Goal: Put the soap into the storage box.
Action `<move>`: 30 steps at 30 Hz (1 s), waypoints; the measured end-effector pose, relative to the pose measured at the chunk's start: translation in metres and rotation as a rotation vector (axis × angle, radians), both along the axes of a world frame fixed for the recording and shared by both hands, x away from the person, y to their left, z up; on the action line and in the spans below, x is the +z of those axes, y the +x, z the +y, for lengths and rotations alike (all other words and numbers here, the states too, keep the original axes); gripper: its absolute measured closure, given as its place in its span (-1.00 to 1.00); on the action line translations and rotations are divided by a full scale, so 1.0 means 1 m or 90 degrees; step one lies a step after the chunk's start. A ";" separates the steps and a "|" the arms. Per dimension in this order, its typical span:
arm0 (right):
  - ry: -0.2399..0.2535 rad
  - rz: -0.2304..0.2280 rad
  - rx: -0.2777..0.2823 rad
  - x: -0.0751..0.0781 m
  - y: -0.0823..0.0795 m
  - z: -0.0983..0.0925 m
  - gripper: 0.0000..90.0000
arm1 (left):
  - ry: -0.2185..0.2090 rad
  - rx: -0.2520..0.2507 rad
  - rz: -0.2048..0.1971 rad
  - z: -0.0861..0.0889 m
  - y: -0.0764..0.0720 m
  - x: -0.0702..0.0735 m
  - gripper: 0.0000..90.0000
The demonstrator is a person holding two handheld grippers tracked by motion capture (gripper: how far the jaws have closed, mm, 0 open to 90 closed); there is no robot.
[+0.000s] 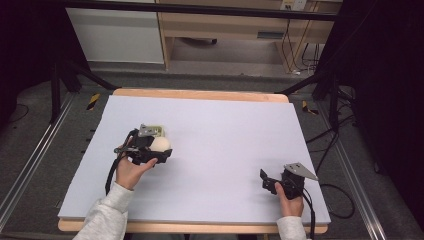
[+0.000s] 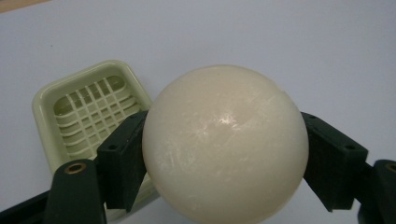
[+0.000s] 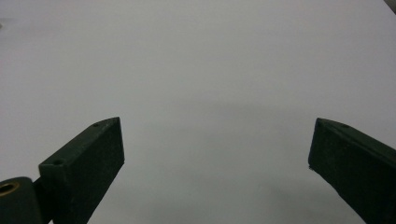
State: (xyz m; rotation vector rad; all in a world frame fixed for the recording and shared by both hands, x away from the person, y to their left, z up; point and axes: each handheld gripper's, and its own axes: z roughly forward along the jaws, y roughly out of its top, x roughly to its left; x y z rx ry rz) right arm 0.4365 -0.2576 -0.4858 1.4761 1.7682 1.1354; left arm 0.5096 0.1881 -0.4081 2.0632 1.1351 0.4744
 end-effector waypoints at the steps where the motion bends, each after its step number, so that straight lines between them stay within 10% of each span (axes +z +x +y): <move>1: 0.001 0.001 0.000 0.000 0.000 0.000 -0.91 | 0.001 0.001 0.000 0.001 0.001 0.001 -0.47; 30: 0.005 0.002 0.001 0.000 0.001 -0.001 -0.91 | 0.001 0.051 0.009 0.024 0.031 -0.003 -0.47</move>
